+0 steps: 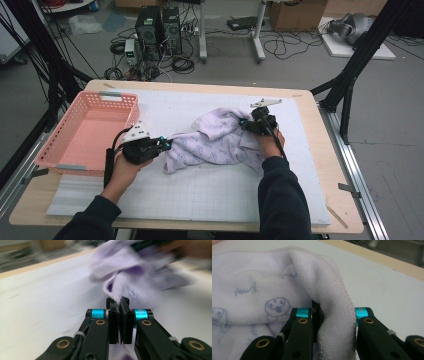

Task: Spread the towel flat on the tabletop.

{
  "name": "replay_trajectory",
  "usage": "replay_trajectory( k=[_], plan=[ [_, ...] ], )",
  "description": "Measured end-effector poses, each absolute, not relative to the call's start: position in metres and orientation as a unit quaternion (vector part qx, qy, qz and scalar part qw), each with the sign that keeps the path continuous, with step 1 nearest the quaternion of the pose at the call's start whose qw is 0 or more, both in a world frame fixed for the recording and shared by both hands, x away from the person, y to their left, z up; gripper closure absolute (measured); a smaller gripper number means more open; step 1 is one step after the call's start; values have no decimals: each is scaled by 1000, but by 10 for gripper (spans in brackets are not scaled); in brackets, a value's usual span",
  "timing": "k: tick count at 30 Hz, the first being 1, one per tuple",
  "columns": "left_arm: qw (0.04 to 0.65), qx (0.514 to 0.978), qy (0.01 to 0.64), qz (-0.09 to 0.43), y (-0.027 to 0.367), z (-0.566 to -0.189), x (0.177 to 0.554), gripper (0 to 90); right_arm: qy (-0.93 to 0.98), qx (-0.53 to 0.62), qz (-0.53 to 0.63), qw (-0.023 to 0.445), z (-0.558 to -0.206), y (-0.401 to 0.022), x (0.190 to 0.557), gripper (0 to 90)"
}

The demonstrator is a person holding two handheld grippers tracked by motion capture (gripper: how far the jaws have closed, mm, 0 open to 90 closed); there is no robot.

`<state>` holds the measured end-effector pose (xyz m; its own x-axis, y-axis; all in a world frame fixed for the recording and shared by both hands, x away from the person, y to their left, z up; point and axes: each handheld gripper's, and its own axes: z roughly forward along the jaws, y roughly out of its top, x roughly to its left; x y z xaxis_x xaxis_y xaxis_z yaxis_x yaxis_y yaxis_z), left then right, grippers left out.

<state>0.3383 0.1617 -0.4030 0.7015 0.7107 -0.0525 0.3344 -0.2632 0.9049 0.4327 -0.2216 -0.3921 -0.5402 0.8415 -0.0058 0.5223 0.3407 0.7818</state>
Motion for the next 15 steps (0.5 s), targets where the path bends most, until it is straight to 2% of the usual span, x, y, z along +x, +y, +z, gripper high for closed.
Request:
replay_trajectory(
  k=[1,2,3,5,9,15],
  plan=[
    [495,768,360,191,158,-407,343,746,787,441,370,221,-393,-222,434,753],
    [497,764,367,186,156,-408,344,616,773,466,361,237,-395,-225,437,730],
    [501,760,372,181,154,-409,345,543,767,475,359,240,-395,-227,438,692],
    [512,758,366,171,148,-410,343,456,750,496,362,247,-395,-234,438,561],
    [486,787,343,166,141,-416,339,399,732,496,400,243,-384,-250,426,505],
    [467,809,329,142,132,-427,333,366,741,445,435,252,-369,-270,386,486]
  ],
)
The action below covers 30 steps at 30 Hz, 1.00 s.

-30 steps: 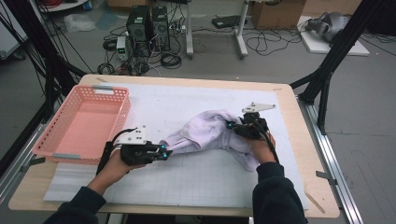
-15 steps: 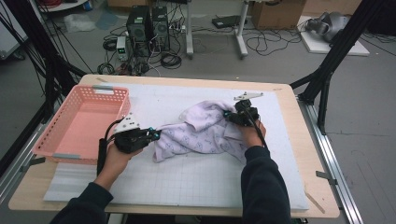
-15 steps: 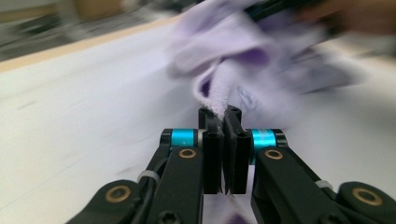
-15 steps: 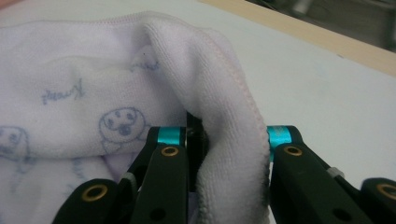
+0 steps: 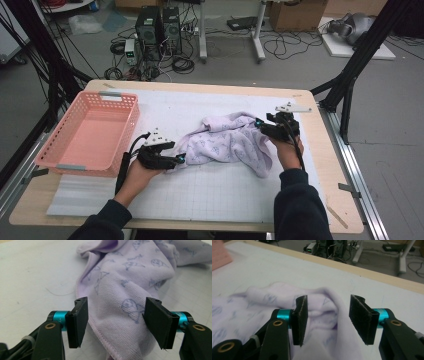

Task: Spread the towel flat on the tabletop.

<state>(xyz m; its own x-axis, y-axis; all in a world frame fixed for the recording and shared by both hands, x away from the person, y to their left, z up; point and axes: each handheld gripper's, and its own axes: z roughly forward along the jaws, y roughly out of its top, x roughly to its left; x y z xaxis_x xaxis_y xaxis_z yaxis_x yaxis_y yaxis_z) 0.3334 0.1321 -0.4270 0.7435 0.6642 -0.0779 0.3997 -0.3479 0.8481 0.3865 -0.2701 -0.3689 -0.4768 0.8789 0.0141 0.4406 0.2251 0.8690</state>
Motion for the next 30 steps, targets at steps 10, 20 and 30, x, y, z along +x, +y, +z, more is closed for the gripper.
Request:
replay_trajectory(
  k=[10,20,30],
  plan=[
    [419,848,305,114,120,-443,329,543,790,358,438,235,-404,-272,309,474],
    [486,805,334,63,147,-429,322,784,863,301,350,203,-444,-247,301,823],
    [570,755,314,83,179,-389,304,806,832,308,406,219,-399,-274,303,861]
  ],
)
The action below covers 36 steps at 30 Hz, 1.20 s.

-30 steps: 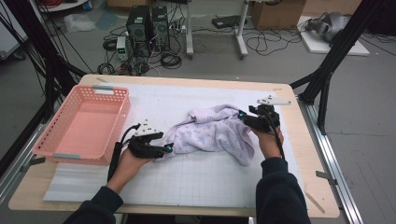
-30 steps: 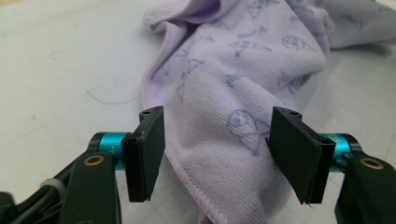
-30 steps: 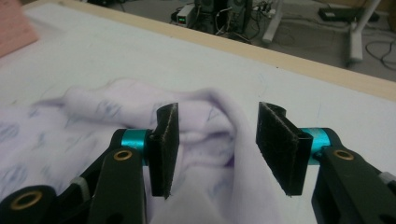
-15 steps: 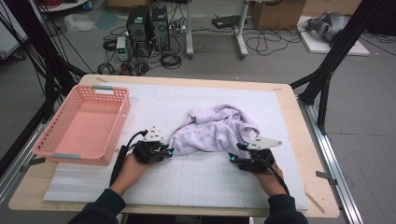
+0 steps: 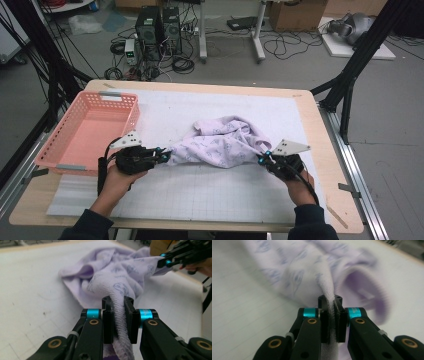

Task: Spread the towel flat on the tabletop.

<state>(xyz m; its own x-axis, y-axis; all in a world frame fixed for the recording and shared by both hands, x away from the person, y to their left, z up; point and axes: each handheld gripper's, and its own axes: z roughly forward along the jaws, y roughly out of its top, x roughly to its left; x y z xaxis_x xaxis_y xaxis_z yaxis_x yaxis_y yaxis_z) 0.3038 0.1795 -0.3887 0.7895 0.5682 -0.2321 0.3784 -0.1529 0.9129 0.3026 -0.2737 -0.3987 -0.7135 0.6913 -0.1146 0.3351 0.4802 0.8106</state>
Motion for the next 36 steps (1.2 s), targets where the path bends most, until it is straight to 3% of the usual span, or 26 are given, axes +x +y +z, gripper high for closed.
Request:
replay_trajectory(
  k=[3,8,17,19,20,22,25,30,36],
  plan=[
    [580,744,317,99,182,-381,308,838,809,328,421,247,-383,-281,319,861],
    [538,756,342,150,172,-384,327,839,782,371,418,276,-371,-286,357,861],
    [453,756,406,241,154,-410,367,833,761,437,374,301,-392,-271,408,860],
    [456,748,424,231,154,-413,369,741,760,451,359,299,-399,-264,413,859],
    [457,748,424,227,153,-412,368,606,763,454,350,298,-403,-260,415,855],
    [467,750,413,221,153,-410,363,493,767,452,348,293,-406,-257,416,824],
    [505,746,387,199,156,-404,351,437,757,461,377,269,-404,-262,413,602],
    [507,772,335,185,151,-405,336,463,750,433,418,274,-387,-268,388,536],
    [446,823,311,168,125,-426,341,482,755,402,444,268,-378,-273,354,525]
  ],
)
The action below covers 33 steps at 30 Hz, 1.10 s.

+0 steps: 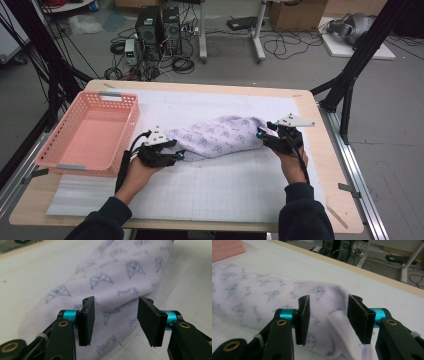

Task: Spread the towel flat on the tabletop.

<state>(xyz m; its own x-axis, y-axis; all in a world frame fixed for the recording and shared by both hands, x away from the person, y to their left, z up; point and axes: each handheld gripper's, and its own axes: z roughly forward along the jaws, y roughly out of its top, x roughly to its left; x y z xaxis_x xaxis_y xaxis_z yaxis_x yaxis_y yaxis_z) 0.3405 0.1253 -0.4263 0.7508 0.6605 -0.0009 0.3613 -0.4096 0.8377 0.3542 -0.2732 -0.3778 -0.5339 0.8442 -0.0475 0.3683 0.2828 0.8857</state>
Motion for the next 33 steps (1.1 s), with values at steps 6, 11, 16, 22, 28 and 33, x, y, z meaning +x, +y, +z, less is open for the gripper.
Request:
replay_trajectory(
  k=[6,11,16,22,28,33],
  plan=[
    [382,861,287,174,106,-445,345,476,773,384,446,235,-398,-278,325,543],
    [391,863,270,171,107,-441,340,856,795,367,440,200,-423,-275,315,564],
    [534,805,245,77,122,-416,331,858,810,351,435,174,-430,-268,315,585],
    [591,764,253,59,125,-398,332,861,832,329,424,141,-437,-251,320,615],
    [613,744,260,56,126,-394,332,863,838,328,390,195,-445,-228,337,565],
    [621,737,260,57,129,-391,331,865,830,350,336,275,-448,-215,362,547]
  ],
)
